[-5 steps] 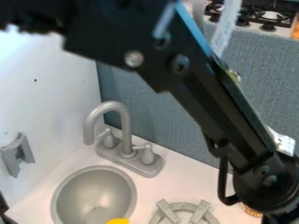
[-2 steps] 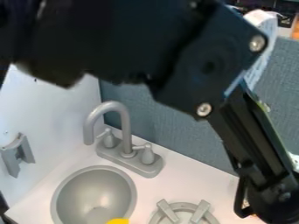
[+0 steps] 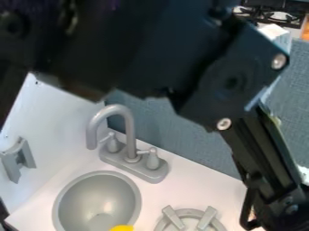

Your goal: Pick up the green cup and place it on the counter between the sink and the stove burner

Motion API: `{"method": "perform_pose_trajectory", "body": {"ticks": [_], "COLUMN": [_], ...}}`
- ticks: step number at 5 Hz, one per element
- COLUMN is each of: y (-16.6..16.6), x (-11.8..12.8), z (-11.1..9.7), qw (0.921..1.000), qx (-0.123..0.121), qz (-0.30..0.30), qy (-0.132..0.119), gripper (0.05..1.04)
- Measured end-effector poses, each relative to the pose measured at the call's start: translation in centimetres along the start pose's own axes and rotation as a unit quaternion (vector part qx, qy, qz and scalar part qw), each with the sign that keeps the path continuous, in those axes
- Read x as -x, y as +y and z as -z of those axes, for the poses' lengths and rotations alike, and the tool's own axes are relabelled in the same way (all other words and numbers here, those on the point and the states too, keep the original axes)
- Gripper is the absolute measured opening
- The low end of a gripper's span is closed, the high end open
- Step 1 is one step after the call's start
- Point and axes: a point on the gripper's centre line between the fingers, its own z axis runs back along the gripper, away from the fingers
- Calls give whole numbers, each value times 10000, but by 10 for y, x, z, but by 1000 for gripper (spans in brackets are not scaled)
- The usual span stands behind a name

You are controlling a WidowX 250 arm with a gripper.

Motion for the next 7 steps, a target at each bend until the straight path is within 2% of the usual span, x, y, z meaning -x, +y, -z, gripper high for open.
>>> {"method": "perform_pose_trajectory", "body": {"ticks": [1, 2, 3, 4, 5, 6, 7], "y": [0, 2, 27, 74, 105, 141, 173], "x": [1, 8, 18, 35, 57, 75, 78], "z": [1, -12, -61, -90, -91, -85, -81], "qw": [10000, 9997, 9960, 9866, 9766, 9609, 9458], "qx": [53, 130, 354, 353, 287, 335, 336], "qz": [51, 158, -289, -1066, -1758, -2335, -2833], "qy": [5, -167, -766, -1182, -1203, -1447, -1552], "gripper": [160, 95, 88, 88, 88, 88, 88]}}
